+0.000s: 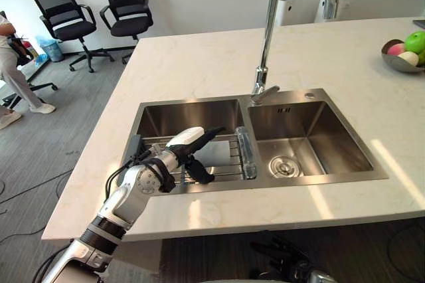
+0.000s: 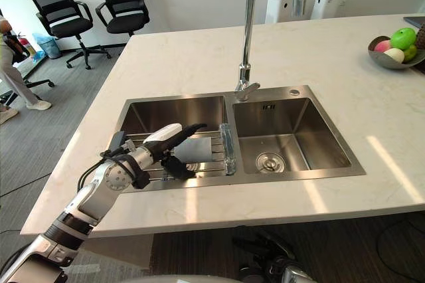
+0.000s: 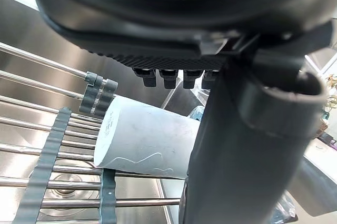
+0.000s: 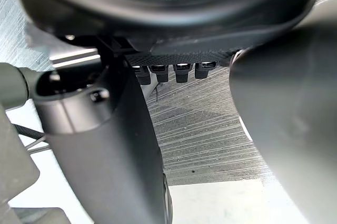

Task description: Walk over to the sink, pick up the cup, carry it to the dishwasher, place the cup inside the dishwasher, then close the dishwasher door

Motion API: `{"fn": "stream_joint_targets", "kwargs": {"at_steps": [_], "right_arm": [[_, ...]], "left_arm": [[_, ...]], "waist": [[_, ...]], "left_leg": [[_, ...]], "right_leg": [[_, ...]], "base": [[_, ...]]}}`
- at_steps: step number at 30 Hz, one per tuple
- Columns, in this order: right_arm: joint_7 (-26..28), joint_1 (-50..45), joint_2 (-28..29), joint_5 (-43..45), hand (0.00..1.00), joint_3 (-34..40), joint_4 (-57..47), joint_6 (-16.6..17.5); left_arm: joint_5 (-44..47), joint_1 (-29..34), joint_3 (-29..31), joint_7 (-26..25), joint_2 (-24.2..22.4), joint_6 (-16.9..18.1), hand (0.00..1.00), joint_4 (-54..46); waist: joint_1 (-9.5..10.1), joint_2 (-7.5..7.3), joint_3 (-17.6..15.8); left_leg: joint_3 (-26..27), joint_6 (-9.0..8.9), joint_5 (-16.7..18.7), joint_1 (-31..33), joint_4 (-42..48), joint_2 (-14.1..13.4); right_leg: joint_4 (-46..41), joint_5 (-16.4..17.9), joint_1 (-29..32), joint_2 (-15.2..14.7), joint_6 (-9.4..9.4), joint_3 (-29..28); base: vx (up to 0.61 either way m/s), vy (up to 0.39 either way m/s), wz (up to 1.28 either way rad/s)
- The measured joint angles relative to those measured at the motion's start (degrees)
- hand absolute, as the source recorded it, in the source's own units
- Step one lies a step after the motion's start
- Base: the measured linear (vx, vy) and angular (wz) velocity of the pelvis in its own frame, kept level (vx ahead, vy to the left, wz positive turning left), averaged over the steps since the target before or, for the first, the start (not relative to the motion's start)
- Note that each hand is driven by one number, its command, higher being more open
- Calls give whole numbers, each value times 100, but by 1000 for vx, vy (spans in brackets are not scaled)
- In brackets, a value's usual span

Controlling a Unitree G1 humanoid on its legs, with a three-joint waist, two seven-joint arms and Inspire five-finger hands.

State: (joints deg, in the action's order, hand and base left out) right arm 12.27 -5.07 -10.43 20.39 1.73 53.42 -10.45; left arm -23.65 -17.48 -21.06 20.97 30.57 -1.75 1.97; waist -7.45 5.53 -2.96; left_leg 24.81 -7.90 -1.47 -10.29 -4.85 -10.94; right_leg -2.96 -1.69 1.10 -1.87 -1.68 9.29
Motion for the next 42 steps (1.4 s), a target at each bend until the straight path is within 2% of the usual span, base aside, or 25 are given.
{"fn": "stream_joint_targets", "kwargs": {"at_steps": [2, 8, 18, 25, 35, 42], "right_arm": [[-2, -16, -16, -7, 100, -1, 14, -64], [-20, -11, -35, 4, 100, -1, 65, -203], [-20, 15, -69, 43, 100, -34, 98, -381], [-2, 18, -139, 41, 100, -112, 118, -576], [107, 18, -210, -32, 100, -239, 122, -632], [113, 33, -241, -39, 100, -327, 120, -632]], "left_arm": [[0, -31, 0, 97, 2, -33, 100, 90], [0, -47, -46, 161, 0, -55, 100, 179], [-231, -213, -92, 176, -30, -164, 100, 645], [-479, -420, -187, 407, -26, -182, 100, 914], [-911, -681, -191, 439, -259, -236, 100, 1498], [-906, -769, -196, 233, -377, -251, 100, 1739]], "waist": [[-80, 0, 0], [-152, -5, -4], [-159, -37, -20], [-147, -65, 4], [-163, -83, 27], [-183, -83, 38]], "left_leg": [[22, 5, 11, -26, -1, -1], [138, -11, 53, -66, -1, -1], [286, -22, 97, -151, -2, -2], [441, -28, 127, -228, -1, 19], [571, -53, 153, -278, -19, 47], [584, -42, 159, -272, -21, 93]], "right_leg": [[26, -55, -34, 9, 17, -18], [126, -111, -60, 43, 9, -121], [424, -266, -205, 89, 6, -251], [726, -444, -327, 111, -2, -382], [806, -478, -326, 109, -43, -509], [808, -499, -302, 85, -65, -545]], "base": [[11, 1, -2], [25, 3, -9], [-17, -3, -6], [-21, -4, -8], [-51, -10, -8], [-10, -3, -1]]}}
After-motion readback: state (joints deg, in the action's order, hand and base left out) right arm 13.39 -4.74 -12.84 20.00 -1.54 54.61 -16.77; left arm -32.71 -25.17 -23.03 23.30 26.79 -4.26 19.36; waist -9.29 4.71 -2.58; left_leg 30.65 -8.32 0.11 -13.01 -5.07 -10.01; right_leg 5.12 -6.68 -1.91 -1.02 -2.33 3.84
